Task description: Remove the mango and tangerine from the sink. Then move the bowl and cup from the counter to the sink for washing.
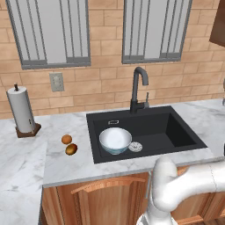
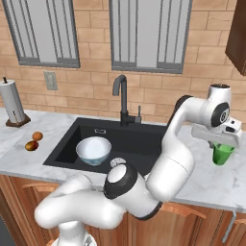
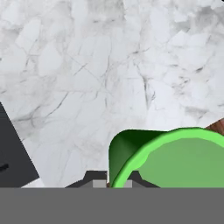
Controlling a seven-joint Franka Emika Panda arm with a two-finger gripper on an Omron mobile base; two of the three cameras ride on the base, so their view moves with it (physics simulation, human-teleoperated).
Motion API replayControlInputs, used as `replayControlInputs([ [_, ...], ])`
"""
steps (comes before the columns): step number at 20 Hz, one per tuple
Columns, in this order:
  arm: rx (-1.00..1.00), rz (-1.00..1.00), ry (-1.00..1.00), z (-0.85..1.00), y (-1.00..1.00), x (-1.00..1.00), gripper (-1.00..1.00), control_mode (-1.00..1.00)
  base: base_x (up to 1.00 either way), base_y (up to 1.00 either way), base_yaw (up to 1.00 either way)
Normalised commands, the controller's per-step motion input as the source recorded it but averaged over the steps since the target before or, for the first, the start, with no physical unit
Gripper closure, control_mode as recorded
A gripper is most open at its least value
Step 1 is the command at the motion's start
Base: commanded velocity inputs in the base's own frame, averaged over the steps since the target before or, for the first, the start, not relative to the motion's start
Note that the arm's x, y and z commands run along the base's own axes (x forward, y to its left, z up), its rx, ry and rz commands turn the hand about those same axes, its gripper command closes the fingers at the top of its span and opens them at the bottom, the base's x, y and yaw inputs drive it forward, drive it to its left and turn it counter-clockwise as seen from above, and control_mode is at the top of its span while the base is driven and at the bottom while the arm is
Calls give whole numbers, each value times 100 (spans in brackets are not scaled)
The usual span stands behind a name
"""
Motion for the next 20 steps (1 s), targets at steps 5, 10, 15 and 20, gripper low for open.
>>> replayControlInputs([
  [5, -26, 0, -18, 1, 63, -5, 100, -100, 0, 0, 0],
  [10, -19, 0, -13, 2, 61, 0, 100, -100, 0, 0, 0],
  [15, -13, 0, -3, 17, 48, 6, 100, -100, 0, 0, 0],
  [20, -4, 2, 1, 28, 37, 12, 100, -100, 0, 0, 0],
])
